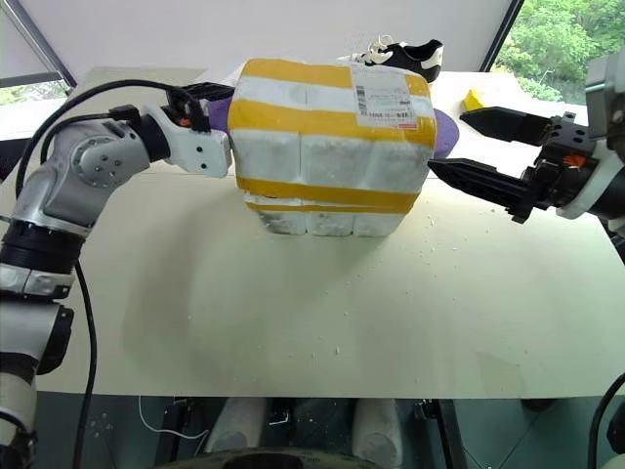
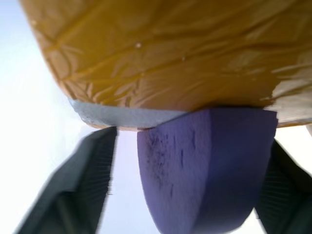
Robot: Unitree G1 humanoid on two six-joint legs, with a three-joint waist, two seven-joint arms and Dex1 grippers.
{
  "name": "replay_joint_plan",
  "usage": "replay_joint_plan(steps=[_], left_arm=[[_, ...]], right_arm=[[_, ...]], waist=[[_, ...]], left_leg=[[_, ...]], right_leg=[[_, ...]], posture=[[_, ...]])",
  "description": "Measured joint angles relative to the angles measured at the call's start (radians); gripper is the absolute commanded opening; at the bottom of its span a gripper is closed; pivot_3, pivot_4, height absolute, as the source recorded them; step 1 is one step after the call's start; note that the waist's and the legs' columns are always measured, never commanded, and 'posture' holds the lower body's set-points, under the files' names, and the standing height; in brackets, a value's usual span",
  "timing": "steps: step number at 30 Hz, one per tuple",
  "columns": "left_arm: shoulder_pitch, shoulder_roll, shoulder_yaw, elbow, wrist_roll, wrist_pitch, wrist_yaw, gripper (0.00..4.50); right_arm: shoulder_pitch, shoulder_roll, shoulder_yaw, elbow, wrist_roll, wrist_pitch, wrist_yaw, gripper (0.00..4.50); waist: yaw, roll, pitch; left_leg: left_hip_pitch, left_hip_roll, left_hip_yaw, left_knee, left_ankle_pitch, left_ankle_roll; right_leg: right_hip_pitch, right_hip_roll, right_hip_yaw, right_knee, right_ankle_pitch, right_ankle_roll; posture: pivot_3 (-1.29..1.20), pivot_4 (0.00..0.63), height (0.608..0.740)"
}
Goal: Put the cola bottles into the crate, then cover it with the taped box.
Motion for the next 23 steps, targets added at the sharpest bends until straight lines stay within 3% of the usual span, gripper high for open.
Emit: replay_joint_plan(steps=[4,7,12,15,18,23], left_arm=[[0.087,0.014,0.05,-0.082,-0.092,0.094,-0.069,4.45],[0.148,0.007,0.136,-0.182,-0.295,0.298,-0.183,4.45],[0.244,0.077,0.362,-0.368,-0.884,0.929,-0.452,4.45],[0.266,0.22,0.487,-0.349,-1.133,1.222,-0.587,4.45],[0.345,0.386,0.539,-0.302,-1.184,1.284,-0.732,4.45],[0.387,0.414,0.515,-0.235,-1.149,1.233,-0.796,4.45]], right_arm=[[0.006,0.0,0.006,0.012,-0.004,-0.006,0.013,4.5],[0.036,-0.002,0.007,0.018,-0.026,-0.01,0.035,4.5],[0.137,-0.006,0.009,0.072,-0.099,-0.035,0.092,4.5],[0.185,-0.018,0.007,0.093,-0.13,-0.051,0.141,4.5],[0.232,-0.037,0.005,0.126,-0.168,-0.074,0.198,4.5],[0.246,-0.046,0.021,0.156,-0.223,-0.117,0.259,4.5]], waist=[[0.0,0.0,0.0],[0.001,0.0,0.0],[-0.004,0.0,0.0],[-0.007,0.0,0.0],[-0.011,0.002,-0.001],[0.002,0.003,-0.001]], left_leg=[[0.0,0.001,0.0,0.0,0.0,0.0],[0.0,0.001,-0.001,0.0,0.0,0.0],[0.001,0.002,-0.002,0.0,0.0,-0.001],[0.002,0.001,-0.002,0.0,0.001,-0.001],[0.004,0.0,-0.001,0.0,0.0,-0.001],[0.003,0.0,-0.003,0.0,0.0,-0.002]], right_leg=[[0.0,0.0,0.0,0.0,0.0,0.0],[0.0,0.0,0.0,0.0,0.0,0.0],[0.001,0.0,0.0,0.002,-0.001,0.002],[0.001,0.001,0.0,0.003,-0.002,0.002],[0.002,0.0,0.0,0.002,-0.002,0.002],[0.003,0.0,0.0,0.0,-0.002,0.001]], posture=[[0.0,0.15,0.74],[0.0,0.15,0.74],[0.0,0.15,0.74],[0.0,0.15,0.74],[0.0,0.15,0.74],[0.0,0.15,0.74]])
